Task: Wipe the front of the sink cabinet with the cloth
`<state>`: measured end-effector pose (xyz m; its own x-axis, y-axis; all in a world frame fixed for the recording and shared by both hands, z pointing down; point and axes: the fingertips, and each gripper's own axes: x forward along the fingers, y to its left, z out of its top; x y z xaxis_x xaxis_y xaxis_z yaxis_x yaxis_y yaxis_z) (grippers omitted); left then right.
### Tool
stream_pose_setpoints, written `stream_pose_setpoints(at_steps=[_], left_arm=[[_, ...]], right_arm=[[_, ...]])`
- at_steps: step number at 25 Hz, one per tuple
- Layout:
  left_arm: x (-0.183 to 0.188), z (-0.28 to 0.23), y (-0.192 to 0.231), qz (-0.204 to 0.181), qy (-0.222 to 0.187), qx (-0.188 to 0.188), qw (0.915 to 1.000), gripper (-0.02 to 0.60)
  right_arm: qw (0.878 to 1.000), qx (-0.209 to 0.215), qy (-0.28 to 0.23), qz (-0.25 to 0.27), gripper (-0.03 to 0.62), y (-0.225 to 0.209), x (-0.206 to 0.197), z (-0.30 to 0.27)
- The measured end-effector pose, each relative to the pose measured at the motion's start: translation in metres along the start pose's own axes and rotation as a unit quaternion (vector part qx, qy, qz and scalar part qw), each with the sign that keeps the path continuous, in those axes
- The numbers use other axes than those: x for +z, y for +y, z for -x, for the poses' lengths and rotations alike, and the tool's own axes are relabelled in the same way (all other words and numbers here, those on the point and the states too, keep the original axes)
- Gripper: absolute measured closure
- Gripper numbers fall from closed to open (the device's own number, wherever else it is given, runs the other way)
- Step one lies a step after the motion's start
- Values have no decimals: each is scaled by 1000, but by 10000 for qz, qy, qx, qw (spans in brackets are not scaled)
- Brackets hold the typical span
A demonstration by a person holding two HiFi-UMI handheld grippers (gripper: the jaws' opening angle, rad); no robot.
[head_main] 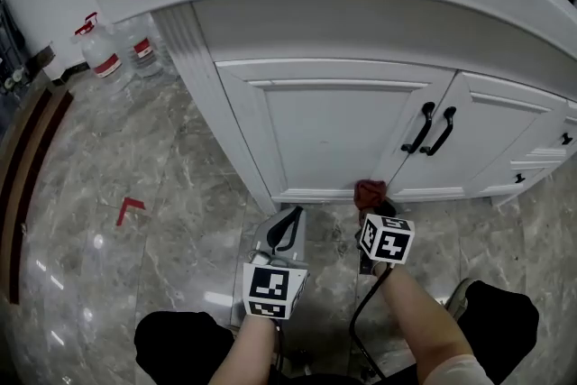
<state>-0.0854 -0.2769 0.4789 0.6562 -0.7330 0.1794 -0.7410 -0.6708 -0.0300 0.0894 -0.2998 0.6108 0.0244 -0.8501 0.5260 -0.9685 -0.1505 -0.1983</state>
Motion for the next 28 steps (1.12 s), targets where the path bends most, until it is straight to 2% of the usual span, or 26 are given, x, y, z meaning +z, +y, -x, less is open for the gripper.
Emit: stream_pose_setpoints(at_steps=[5, 10, 14, 19, 23, 28], left_arm=[[5, -18, -33, -67, 16, -149, 9999, 581], [26, -26, -61, 146, -153, -138, 9997, 581], [52, -33, -97, -74, -371, -175, 9991, 581], [96, -28, -138, -411, -757, -356, 9956, 581], [138, -16, -151, -548, -1076, -301, 9922, 581], [187, -8, -161, -497, -1441, -290, 9879, 581]], right_arm=[[9992, 123, -63, 367, 514, -13, 8, 15], [9965, 414, -541, 477, 514, -16, 35, 57], [9879, 655, -1235, 675, 514, -14, 83, 109], [9723, 660, -2083, 831, 514, -29, 152, 170], [9645, 753, -2403, 794, 514, -37, 199, 203], [9491, 855, -2778, 1214, 514, -31, 252, 237]])
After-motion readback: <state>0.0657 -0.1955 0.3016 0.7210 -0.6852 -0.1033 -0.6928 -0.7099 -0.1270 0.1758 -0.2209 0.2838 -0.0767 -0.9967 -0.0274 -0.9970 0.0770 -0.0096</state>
